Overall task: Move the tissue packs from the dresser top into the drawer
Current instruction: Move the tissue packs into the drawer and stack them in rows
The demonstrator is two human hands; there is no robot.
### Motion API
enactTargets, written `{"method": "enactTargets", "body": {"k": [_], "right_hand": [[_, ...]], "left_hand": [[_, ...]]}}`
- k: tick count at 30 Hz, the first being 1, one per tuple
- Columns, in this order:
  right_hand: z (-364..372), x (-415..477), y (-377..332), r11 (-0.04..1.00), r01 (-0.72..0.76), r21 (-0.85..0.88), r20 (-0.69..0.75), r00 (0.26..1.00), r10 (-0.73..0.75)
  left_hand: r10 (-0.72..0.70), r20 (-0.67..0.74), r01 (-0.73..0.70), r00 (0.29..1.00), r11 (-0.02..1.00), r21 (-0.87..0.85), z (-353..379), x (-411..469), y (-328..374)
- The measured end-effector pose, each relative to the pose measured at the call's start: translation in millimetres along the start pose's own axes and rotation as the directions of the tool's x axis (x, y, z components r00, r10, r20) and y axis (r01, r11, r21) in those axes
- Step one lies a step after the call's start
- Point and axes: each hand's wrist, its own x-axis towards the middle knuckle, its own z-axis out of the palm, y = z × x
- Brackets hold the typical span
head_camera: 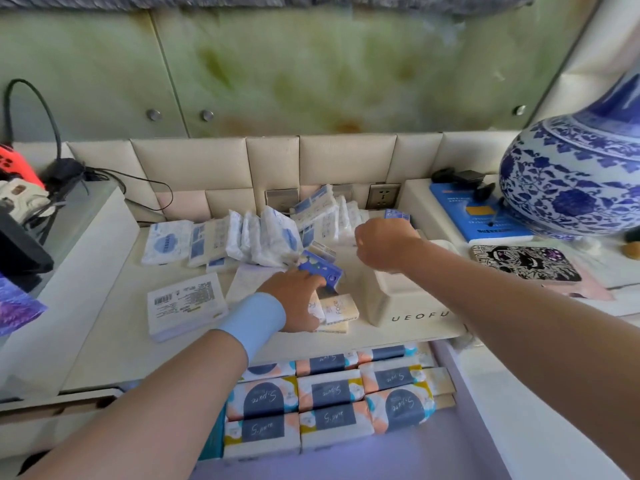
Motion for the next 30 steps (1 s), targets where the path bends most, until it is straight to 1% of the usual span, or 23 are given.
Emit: {"method": "enactTargets", "body": {"k": [3,6,9,11,14,17,20,23,25,28,30], "right_hand": [[16.6,16.3,43.1,0.986,-0.164,-0.02,-0.026,0.986,0.163],[23.7,34.0,75.3,0.965,-0.258,-0.038,0.08,0.962,0.26],[25.0,53.6,93.8,0.958,-0.286,-0.014,0.203,0.937,0.283],[28.7,66.5,99.5,0.958,-0.287,-0.005,0.228,0.932,0.281],[39.1,83.5,96.9,0.955,-0.292,-0.046,0.284,0.913,0.293],[52.5,96.7,90.3,0.947,-0.315,-0.067,0.345,0.883,0.318],[56.3,100.3,86.2,0.935,-0.348,-0.067,0.341,0.873,0.349],[57.3,100.0,87.0,0.925,-0.375,-0.066,0.31,0.873,0.376],[53.7,94.6,85.0,0.924,-0.378,-0.061,0.324,0.868,0.377],[39.1,87.2,81.6,0.934,-0.345,-0.09,0.302,0.884,0.356],[11.9,86.7,78.8,0.946,-0.322,-0.037,0.237,0.917,0.321]], "left_hand": [[-0.01,0.033,0.012,0.999,0.999,-0.05,1.8,18.5,-0.2],[-0.02,0.065,0.024,0.998,0.997,-0.07,8.8,34.4,-1.8],[-0.019,0.082,0.023,0.996,0.998,-0.056,13.7,45.5,-3.7],[-0.02,0.082,0.026,0.996,0.997,-0.07,13.6,51.8,-4.0],[-0.006,0.062,0.01,0.998,0.997,-0.072,11.6,57.7,-3.6],[0.022,-0.009,-0.022,1.0,1.0,-0.022,7.7,58.7,-4.0],[0.047,-0.126,-0.048,0.991,0.999,-0.005,1.2,57.8,-3.7],[-0.024,-0.293,-0.024,0.956,0.987,-0.157,-5.7,57.0,-4.5],[-0.053,-0.385,-0.041,0.921,0.972,-0.232,-9.7,57.3,-4.8],[-0.086,-0.438,-0.064,0.895,0.947,-0.315,-16.3,56.6,-2.6],[-0.119,-0.455,-0.077,0.883,0.918,-0.39,-19.0,56.5,-3.0]]}}
